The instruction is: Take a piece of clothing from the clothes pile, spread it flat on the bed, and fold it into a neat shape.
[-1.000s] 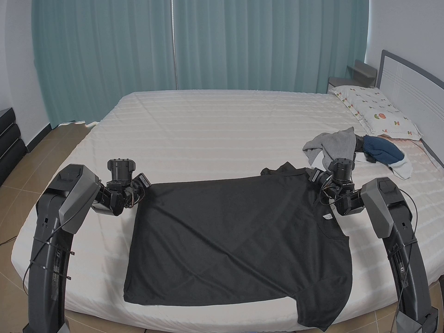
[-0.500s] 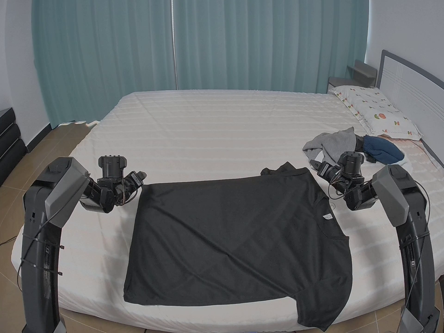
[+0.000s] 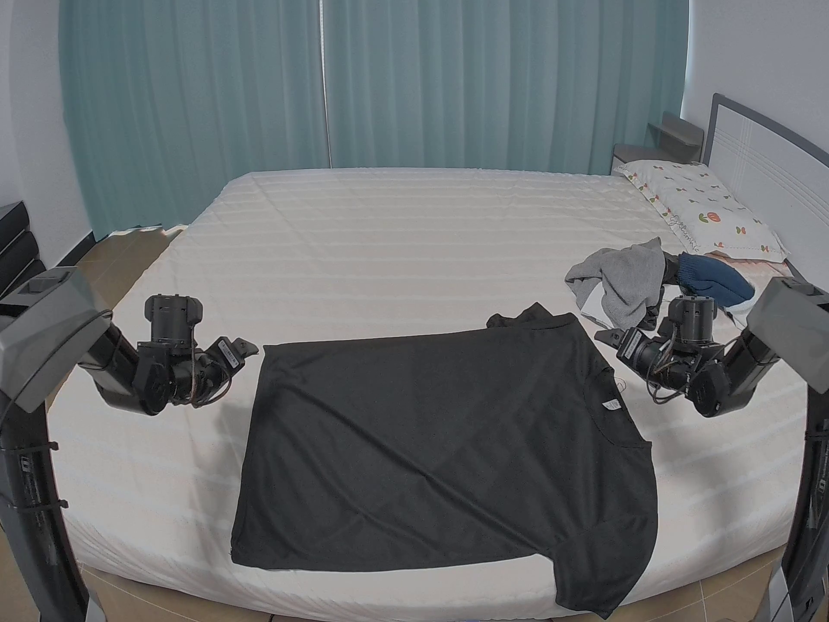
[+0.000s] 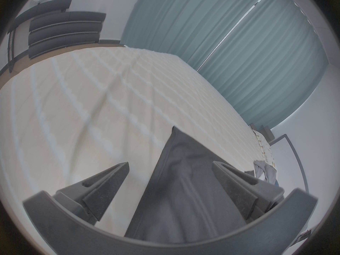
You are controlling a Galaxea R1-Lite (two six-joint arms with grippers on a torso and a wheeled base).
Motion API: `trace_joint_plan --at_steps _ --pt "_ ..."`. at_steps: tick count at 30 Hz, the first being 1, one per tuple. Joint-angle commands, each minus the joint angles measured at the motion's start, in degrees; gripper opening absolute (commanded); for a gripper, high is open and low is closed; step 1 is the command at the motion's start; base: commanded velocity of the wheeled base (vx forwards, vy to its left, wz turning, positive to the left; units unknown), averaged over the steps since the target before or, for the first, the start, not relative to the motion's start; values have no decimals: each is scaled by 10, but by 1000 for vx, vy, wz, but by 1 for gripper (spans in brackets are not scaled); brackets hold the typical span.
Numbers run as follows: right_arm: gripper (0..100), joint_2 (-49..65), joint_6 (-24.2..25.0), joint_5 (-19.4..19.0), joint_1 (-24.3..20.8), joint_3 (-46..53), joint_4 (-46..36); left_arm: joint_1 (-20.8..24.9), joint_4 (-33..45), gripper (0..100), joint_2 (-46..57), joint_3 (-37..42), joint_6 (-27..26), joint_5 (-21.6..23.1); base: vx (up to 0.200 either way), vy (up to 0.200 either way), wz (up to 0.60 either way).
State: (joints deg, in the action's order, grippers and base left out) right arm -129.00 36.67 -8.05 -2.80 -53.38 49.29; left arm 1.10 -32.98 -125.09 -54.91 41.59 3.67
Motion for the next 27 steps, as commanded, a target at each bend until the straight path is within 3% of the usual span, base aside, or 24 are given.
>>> trace_joint_plan --at_steps 1,10,17,27 --pt "100 241 79 -18 -35 285 18 22 -20 100 216 270 48 36 -200 0 0" --pt "100 252 84 -21 -35 361 24 23 -20 100 226 350 51 105 -200 0 0" --pt "100 248 83 -50 -35 387 55 24 -27 100 176 342 44 151 0 0 0" --pt "100 244 83 -52 -35 391 55 28 -151 100 74 336 29 142 0 0 0"
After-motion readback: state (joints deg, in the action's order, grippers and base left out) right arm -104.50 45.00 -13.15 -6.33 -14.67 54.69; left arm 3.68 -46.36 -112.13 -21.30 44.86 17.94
